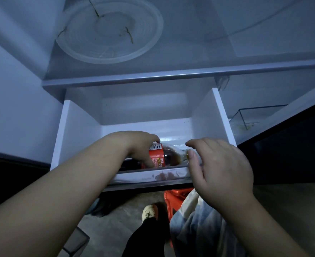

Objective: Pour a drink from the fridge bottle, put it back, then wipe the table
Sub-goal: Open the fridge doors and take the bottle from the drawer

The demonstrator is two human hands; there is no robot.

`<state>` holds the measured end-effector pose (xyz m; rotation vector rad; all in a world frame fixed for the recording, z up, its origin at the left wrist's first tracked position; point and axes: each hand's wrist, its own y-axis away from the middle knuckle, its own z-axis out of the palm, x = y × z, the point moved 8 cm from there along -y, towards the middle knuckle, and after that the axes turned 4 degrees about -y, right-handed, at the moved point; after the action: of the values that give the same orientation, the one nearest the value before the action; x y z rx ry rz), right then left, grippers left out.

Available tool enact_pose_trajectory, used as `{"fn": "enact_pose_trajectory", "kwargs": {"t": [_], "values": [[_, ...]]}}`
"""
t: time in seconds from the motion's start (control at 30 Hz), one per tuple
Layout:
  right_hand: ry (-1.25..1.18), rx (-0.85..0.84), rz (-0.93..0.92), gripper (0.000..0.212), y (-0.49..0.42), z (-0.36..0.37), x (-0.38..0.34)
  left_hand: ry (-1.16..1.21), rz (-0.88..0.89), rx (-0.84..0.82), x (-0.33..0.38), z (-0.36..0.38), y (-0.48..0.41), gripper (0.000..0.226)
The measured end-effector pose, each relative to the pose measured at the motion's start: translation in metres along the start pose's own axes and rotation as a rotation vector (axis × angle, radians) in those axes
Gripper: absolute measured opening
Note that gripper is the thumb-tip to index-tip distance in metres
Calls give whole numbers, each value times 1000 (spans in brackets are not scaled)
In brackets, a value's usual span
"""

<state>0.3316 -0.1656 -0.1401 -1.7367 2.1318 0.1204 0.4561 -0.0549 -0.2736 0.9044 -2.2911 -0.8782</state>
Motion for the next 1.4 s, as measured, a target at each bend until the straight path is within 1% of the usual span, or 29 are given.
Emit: {"fn": "enact_pose_trajectory", "kwargs": {"t": [0.1, 0.13, 0.17, 0.2, 0.3, 0.33, 0.4, 0.47, 0.63, 0.73, 0.83, 0.97, 1.1, 1.23, 1.33, 1.4], "values": [[-1, 7, -8, 34, 1, -1, 0, 35, 28, 129, 4, -12, 0, 65], [-1, 6, -8, 34, 1, -1, 0, 47, 22, 178, 4, -17, 0, 61], [1, 4, -7, 34, 1, -1, 0, 54, 1, 209, 1, -19, -1, 62], [6, 1, -6, 34, 1, -1, -1, 49, -22, 219, -2, -20, -1, 71], [6, -11, -2, 35, 0, 0, 0, -15, -110, 115, -13, -8, -1, 123], [-1, -11, 0, 35, 1, 0, 0, -27, -131, 89, -15, -5, -1, 132], [-13, -2, -2, 35, 1, -1, 0, -9, -149, 79, -17, -3, 0, 136], [-14, 8, -5, 35, 1, -1, -1, 35, -168, 72, -19, -3, 0, 135], [-2, 8, -8, 35, 1, 0, -1, 98, -200, 84, -22, -3, 3, 104], [-6, 33, -6, 35, 1, 0, -1, 130, -192, 120, -21, -10, 9, 98], [10, 62, -11, 35, 1, -3, -1, 183, -149, 216, -13, -25, 16, 96], [18, 57, -11, 38, 0, -3, -2, 265, -32, 375, 1, -46, 34, 95], [37, 67, 6, 45, 0, -2, 0, 422, 91, 580, 11, -67, 68, 95], [37, 84, -5, 48, 1, -4, 0, 600, 168, 758, 22, -75, 107, 90], [39, 110, -22, 48, 3, -8, -3, 690, 182, 946, 31, -82, 145, 93], [55, 143, -40, 43, 6, -12, -5, 743, 164, 1042, 35, -86, 172, 90]]}}
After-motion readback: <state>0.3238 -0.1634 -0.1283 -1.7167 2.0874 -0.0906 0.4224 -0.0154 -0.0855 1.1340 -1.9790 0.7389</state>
